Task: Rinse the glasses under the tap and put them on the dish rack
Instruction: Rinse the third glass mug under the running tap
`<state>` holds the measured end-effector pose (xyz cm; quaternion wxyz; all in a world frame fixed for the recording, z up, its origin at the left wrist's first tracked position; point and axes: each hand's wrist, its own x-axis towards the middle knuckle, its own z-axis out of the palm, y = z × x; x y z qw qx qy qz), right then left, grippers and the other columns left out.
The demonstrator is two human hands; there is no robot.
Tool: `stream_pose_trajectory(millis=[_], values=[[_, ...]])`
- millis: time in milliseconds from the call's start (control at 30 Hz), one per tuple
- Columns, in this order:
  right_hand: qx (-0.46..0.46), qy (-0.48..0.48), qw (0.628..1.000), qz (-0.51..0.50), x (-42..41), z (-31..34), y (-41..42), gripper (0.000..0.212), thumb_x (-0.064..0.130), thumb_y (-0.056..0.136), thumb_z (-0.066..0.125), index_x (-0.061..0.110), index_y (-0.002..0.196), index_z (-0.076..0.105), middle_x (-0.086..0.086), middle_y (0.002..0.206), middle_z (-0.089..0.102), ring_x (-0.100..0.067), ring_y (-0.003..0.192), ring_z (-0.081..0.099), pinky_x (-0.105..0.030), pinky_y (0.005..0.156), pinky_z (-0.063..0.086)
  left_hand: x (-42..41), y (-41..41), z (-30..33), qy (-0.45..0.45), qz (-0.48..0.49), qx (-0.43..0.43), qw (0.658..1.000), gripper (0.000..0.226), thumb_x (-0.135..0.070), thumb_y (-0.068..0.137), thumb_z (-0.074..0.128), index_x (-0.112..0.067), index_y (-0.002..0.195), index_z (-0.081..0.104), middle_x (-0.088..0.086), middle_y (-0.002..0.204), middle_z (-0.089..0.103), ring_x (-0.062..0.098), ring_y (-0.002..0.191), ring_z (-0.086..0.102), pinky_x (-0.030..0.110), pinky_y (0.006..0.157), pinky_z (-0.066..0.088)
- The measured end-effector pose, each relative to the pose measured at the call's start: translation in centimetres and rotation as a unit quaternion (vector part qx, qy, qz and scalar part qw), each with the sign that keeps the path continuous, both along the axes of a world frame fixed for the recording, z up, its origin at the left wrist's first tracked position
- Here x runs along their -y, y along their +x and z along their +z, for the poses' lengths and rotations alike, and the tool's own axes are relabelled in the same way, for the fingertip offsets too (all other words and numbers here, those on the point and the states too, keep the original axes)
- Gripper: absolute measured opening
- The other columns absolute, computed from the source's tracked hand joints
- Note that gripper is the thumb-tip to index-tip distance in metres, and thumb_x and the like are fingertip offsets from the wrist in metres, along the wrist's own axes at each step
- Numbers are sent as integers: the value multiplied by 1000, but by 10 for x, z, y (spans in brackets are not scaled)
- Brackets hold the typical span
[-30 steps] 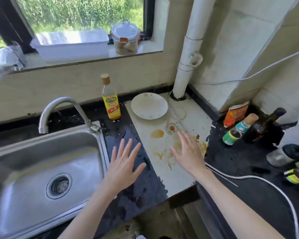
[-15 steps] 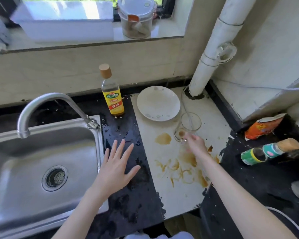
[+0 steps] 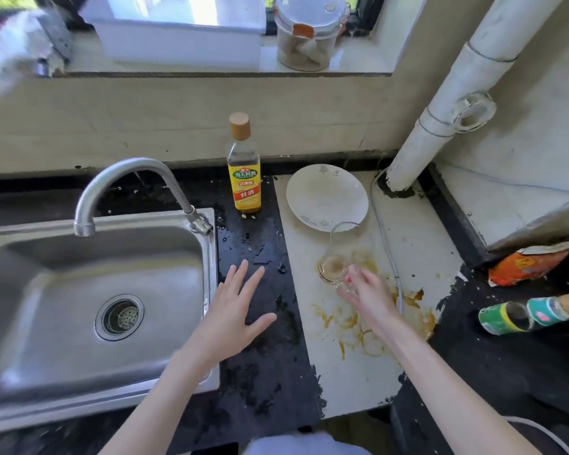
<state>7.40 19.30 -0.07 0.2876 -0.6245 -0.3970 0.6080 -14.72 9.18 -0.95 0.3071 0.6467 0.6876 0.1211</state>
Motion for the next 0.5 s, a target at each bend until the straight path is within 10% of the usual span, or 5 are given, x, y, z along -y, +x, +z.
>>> stream_pose_trajectory(millis=[233,500], values=[[-44,-6,983,176,41,3,-85,26,12,99,41,6,81,59,-37,129,44,-36,123,48,-30,81,57,26,-68,-8,23,45,167,985,88,-50,78,59,-39,143,0,-11,156,-4,-4,138,-2,24,114,10],[-86,-50,925,366,86,9,-200,47,16,99,42,28,62,66,8,98,69,-15,104,62,-42,93,50,39,-158,-10,53,73,271,958,93,-40,64,77,-37,135,17,-6,142,35,-7,127,33,7,99,28]])
